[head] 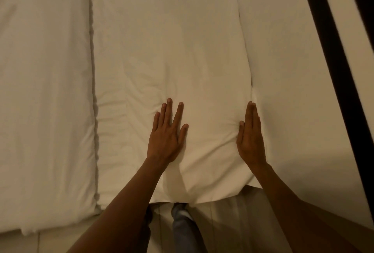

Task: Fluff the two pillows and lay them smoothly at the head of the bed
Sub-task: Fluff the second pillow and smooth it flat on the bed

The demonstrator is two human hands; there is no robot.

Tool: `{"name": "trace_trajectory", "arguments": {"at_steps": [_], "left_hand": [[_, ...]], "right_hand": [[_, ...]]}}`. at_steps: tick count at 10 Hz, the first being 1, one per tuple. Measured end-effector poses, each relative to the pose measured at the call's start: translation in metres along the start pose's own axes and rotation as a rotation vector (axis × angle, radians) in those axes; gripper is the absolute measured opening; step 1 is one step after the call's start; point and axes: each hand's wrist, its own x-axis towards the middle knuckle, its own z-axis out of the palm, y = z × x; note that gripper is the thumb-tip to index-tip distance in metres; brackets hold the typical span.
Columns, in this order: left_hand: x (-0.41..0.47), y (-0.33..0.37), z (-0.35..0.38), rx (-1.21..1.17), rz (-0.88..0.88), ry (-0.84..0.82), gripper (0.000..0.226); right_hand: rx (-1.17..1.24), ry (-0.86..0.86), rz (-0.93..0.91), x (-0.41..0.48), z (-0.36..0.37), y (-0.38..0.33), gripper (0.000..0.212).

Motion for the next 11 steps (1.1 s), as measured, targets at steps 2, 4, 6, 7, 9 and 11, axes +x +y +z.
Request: {"name": "trace_trajectory", "arguments": {"at_steps": [2,4,6,7,9,11], "left_hand": [[-0.004,-0.002,-0.002,0.011,0.010,-0.015,0.064],[0.018,0.024,0.005,-0.057,-0.004,0.131,0.064],[0.022,0.012,0.017,-0.009,0.016,0.132,0.064],[0.006,0.000,0.004,0.096,-0.020,0.025,0.064],[-0.068,0.002,-0.066,0.101,-0.204,-0.107,0.068],[-0.186,0.038,-0.175,0.111,-0.230,-0.017,0.069]], "right_hand": [[0.002,-0.035,-0.007,0.003,-0.012,0.001,0.052],[-0.085,-0.012,-0.143,0.038,0.007,-0.047,0.054],[-0.275,-0.249,-0.319,0.050,0.022,-0.045,0.064],[-0.281,-0.257,-0.212,0.042,0.010,-0.039,0.065],[-0.296,-0.352,-0.125,0.000,-0.035,-0.075,0.066],[-0.262,-0.457,-0.035,-0.056,-0.110,-0.163,0.069]]}}
